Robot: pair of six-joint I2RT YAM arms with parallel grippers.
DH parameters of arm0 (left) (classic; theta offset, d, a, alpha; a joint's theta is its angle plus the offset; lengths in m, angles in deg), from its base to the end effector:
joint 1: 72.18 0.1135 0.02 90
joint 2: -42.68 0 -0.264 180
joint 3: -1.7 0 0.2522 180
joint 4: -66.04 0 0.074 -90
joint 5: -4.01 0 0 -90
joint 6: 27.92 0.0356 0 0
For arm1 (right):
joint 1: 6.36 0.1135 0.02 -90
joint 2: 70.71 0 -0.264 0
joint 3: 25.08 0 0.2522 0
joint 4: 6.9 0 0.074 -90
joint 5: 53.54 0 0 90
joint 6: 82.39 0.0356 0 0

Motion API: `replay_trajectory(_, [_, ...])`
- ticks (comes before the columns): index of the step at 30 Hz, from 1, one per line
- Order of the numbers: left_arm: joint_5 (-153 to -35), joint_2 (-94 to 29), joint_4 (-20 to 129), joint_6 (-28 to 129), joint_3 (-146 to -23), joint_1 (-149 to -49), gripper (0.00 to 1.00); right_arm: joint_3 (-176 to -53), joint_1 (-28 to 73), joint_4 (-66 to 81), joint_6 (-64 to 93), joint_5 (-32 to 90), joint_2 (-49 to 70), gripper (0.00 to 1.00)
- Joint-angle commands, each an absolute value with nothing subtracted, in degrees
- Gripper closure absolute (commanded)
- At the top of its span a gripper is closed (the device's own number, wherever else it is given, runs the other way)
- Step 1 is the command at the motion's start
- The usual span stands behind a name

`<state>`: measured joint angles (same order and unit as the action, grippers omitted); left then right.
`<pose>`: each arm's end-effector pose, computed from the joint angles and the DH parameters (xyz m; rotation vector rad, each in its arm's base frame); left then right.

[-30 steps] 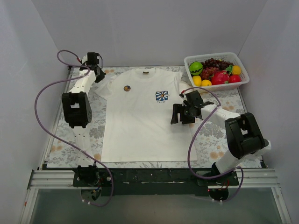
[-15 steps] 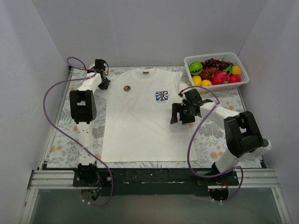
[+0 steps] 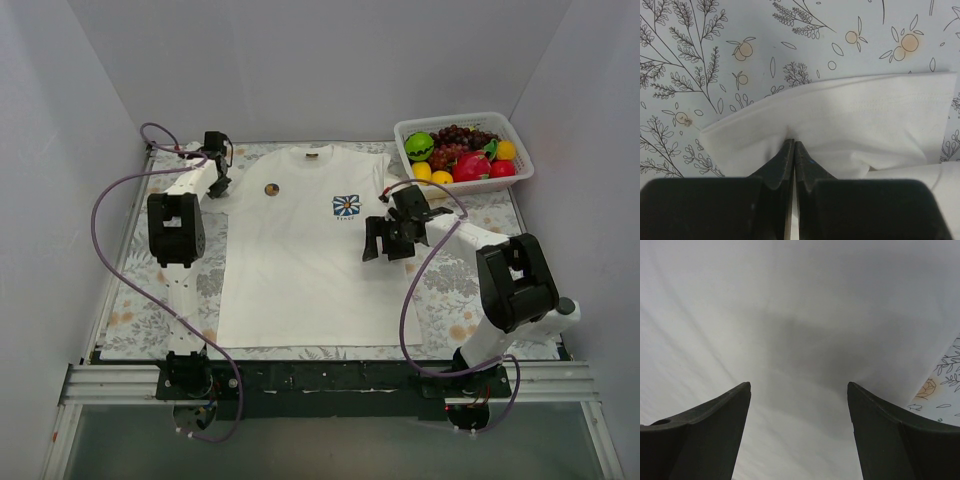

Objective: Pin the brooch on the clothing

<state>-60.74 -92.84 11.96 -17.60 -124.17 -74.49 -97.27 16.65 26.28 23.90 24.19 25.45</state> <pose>0.5042 -0.0051 0.1610 -1.6738 1.8801 0.0402 0.3080 0.1390 0.1821 -0.2367 2.6140 0.5256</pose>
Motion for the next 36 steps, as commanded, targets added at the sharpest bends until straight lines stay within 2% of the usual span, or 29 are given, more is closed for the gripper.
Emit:
replay_trajectory(1, [-58.21, -90.65, 7.71, -17.28, -124.73, -73.32, 1.00, -95.53, 17.28, 25.50, 23.25, 22.58, 25.88, 0.16])
replay_trajectory(6, [-60.16, -86.35, 10.25, -16.85, -125.71, -75.34, 1.00, -95.09, 18.60, 25.58, 23.34, 23.01, 26.15, 0.16])
replay_trajectory(12, [-60.85, -75.47, 16.67, -14.47, -118.15, -80.70, 0.97, -96.67, 18.95, 25.85, 23.52, 23.19, 26.41, 0.16])
replay_trajectory(16, [-64.27, -71.58, 17.47, -15.08, -111.66, -83.52, 1.00, -96.59, 19.22, 26.29, 23.43, 23.98, 27.12, 0.16])
replay_trajectory(20, [-74.01, -67.28, 20.45, -17.98, -98.06, -85.01, 1.00, -96.58, 19.66, 26.81, 23.34, 24.24, 27.82, 0.16])
replay_trajectory(27, [-80.00, -61.92, 25.81, -21.15, -81.61, -85.10, 1.00, -96.50, 21.24, 28.40, 23.34, 25.56, 28.70, 0.16])
replay_trajectory(36, [-80.64, -57.26, 25.65, -23.87, -72.80, -84.93, 1.00, -91.58, 22.91, 30.59, 24.22, 26.44, 26.68, 0.15])
